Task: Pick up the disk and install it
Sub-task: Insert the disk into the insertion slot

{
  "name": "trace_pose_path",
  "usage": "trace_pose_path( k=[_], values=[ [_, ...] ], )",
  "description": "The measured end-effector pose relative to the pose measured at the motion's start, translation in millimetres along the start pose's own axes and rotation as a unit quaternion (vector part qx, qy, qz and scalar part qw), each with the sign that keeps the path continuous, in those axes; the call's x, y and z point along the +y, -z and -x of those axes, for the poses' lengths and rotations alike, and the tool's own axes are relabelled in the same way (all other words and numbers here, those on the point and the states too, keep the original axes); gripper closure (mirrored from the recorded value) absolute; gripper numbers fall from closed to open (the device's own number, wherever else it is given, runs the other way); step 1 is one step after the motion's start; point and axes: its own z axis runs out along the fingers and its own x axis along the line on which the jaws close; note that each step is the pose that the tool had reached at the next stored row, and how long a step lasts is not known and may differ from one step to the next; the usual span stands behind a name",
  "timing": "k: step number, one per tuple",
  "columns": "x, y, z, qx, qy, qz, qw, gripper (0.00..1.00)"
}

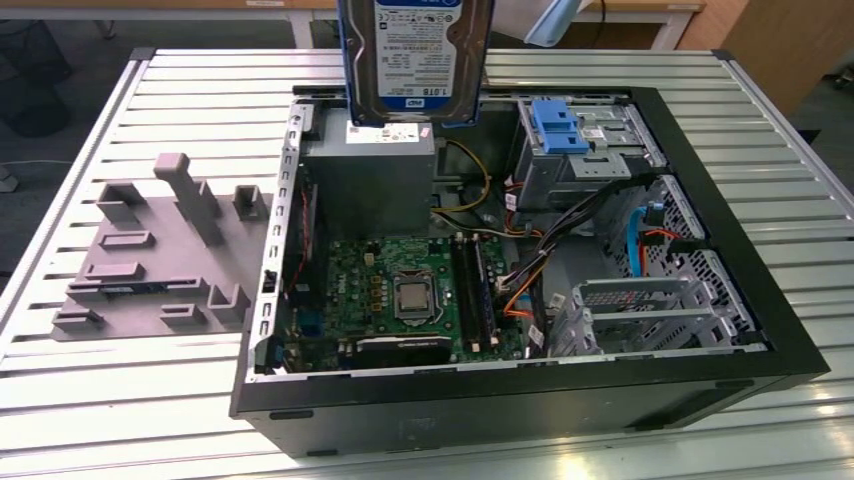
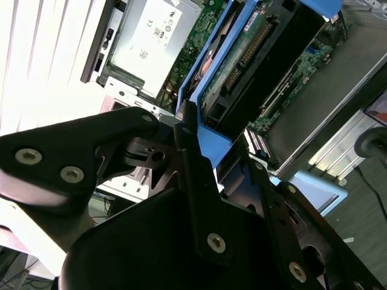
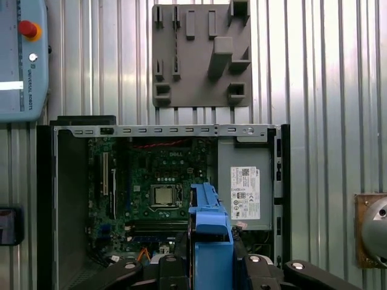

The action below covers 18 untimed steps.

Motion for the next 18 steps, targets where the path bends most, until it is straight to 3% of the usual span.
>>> trace_pose_path(
  k=[11,18],
  values=[
    [-0.5,0.1,-15.0,0.0,0.0,0.0,1.0,0.64],
    [-1.0,0.2,-28.1,0.0001,0.0,0.0001,1.0,0.64]
  ],
)
